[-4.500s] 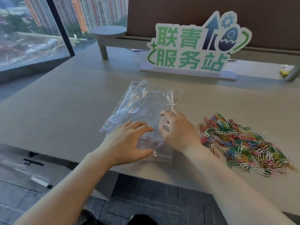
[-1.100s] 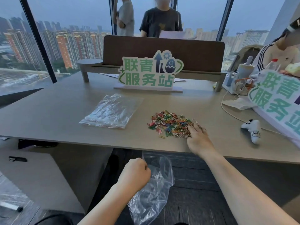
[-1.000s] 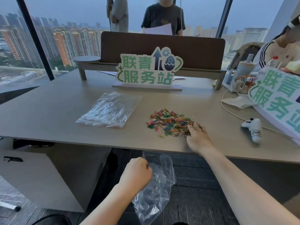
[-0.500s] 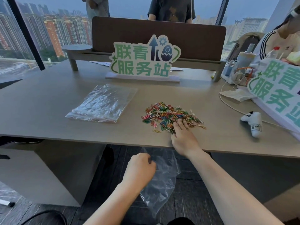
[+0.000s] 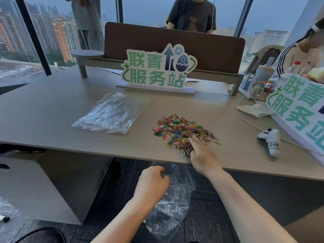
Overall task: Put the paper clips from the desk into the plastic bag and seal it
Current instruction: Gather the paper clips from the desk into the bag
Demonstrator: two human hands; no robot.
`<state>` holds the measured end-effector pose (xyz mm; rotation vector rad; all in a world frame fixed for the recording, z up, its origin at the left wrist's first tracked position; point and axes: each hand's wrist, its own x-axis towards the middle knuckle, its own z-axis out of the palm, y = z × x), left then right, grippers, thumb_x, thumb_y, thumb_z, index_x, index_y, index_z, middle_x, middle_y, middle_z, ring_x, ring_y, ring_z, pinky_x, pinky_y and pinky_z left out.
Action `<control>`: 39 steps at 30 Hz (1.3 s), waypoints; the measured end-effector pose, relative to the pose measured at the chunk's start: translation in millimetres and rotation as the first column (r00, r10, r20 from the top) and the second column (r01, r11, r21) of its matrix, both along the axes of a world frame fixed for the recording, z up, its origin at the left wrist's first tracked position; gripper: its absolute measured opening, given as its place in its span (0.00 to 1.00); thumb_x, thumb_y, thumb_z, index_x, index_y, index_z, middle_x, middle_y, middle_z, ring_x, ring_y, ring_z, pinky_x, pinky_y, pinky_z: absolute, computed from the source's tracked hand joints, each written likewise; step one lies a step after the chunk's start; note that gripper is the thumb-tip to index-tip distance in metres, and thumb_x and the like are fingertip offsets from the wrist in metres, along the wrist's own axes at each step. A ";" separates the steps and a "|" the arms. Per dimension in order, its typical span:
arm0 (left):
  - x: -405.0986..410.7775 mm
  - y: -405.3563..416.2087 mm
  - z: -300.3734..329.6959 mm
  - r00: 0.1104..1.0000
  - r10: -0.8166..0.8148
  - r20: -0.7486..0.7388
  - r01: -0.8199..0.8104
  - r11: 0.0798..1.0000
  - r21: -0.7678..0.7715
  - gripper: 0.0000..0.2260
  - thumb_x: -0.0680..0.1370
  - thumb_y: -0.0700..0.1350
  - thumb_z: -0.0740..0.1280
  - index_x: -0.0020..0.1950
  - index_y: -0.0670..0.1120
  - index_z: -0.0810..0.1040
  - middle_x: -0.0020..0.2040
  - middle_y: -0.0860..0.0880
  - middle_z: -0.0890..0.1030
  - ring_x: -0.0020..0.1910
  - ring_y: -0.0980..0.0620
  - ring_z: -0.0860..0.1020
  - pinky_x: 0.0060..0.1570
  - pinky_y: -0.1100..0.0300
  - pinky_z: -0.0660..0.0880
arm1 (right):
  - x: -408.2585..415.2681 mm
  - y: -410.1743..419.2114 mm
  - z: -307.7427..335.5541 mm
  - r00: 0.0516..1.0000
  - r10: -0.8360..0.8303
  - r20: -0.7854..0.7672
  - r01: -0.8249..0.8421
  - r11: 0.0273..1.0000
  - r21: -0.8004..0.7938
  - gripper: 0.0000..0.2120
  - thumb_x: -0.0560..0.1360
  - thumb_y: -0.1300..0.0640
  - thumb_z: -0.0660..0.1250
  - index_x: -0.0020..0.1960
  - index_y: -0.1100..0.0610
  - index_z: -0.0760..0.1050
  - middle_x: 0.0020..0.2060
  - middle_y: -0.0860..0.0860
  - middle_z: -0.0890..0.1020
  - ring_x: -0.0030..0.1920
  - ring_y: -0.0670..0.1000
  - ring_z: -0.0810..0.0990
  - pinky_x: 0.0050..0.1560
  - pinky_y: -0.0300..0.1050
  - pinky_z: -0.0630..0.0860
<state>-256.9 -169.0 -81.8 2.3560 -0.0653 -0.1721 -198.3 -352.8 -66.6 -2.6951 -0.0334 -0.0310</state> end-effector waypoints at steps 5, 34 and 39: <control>-0.3 -1.0 0.9 0.999 0.034 0.011 -0.033 0.999 -0.029 0.20 0.79 0.43 0.62 0.71 0.44 0.75 0.68 0.45 0.78 0.67 0.47 0.75 0.64 0.58 0.70 | -2.5 12.5 -12.4 0.998 0.058 0.040 -0.054 0.994 -0.093 0.25 0.81 0.58 0.47 0.78 0.58 0.50 0.78 0.52 0.51 0.77 0.48 0.46 0.76 0.46 0.44; 2.7 17.3 -2.1 0.962 0.263 0.078 -0.240 0.944 -0.228 0.14 0.74 0.38 0.68 0.59 0.44 0.83 0.54 0.49 0.85 0.52 0.52 0.80 0.51 0.61 0.72 | -50.9 64.2 -5.1 0.970 0.117 0.214 -0.154 0.973 0.170 0.29 0.77 0.68 0.49 0.77 0.56 0.56 0.77 0.49 0.59 0.76 0.45 0.53 0.74 0.38 0.49; 0.9 20.7 -0.1 0.965 0.255 0.053 -0.237 0.944 -0.231 0.15 0.74 0.40 0.68 0.60 0.45 0.82 0.51 0.50 0.84 0.50 0.49 0.83 0.52 0.57 0.77 | -4.4 42.9 6.9 0.992 0.078 0.101 -0.085 0.994 0.068 0.28 0.78 0.65 0.49 0.77 0.54 0.53 0.78 0.48 0.53 0.77 0.48 0.47 0.74 0.42 0.44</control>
